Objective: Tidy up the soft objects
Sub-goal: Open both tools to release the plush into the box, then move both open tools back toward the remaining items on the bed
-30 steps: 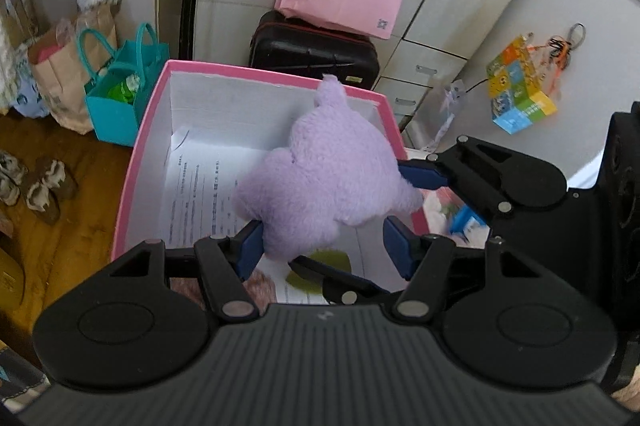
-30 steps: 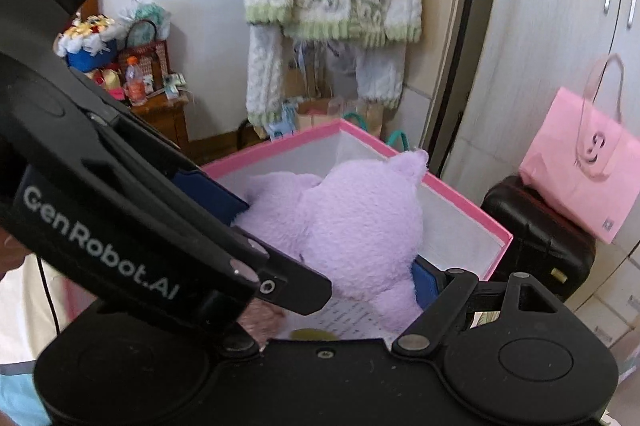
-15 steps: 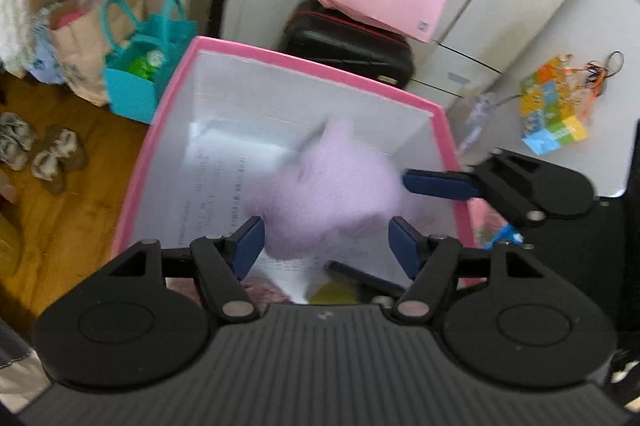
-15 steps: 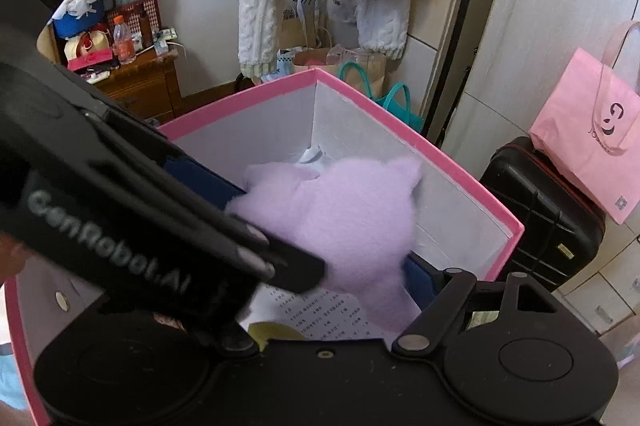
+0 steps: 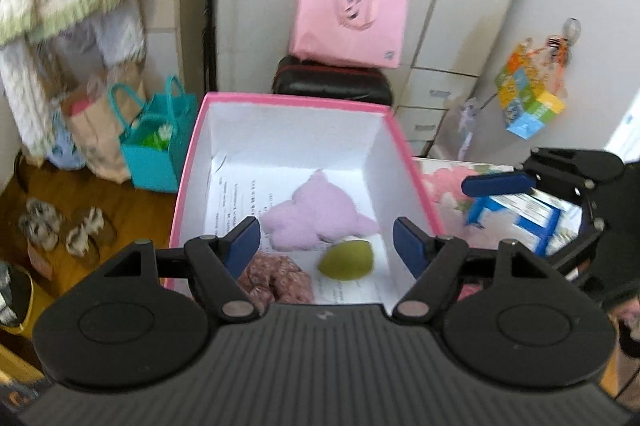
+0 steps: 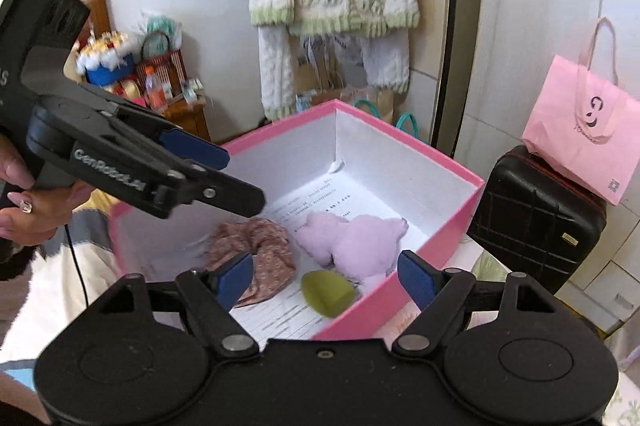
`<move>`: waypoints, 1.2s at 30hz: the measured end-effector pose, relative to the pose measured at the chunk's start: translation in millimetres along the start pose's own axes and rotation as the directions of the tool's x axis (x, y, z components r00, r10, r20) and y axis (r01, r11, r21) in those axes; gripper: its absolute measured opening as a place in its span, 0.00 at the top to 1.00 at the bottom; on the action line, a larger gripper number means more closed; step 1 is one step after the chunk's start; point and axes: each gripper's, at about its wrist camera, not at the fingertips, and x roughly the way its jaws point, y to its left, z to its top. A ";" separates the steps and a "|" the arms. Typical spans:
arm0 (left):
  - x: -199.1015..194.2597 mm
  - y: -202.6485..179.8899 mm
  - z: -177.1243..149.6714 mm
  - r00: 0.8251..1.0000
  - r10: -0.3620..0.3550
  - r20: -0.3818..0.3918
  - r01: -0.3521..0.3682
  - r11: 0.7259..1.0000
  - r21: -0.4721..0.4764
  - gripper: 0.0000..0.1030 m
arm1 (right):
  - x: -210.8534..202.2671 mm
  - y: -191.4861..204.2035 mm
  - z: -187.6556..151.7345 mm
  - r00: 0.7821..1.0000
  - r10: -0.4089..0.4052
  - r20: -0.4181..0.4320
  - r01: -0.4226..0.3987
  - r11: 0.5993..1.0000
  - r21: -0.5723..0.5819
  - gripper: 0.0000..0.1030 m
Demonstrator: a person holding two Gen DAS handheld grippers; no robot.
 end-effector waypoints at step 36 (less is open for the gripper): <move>-50.7 -183.0 -95.6 0.940 -0.302 -0.161 0.341 0.862 0.375 0.29 | -169.1 14.1 -181.6 0.974 -0.219 0.063 0.218 0.976 0.025 0.19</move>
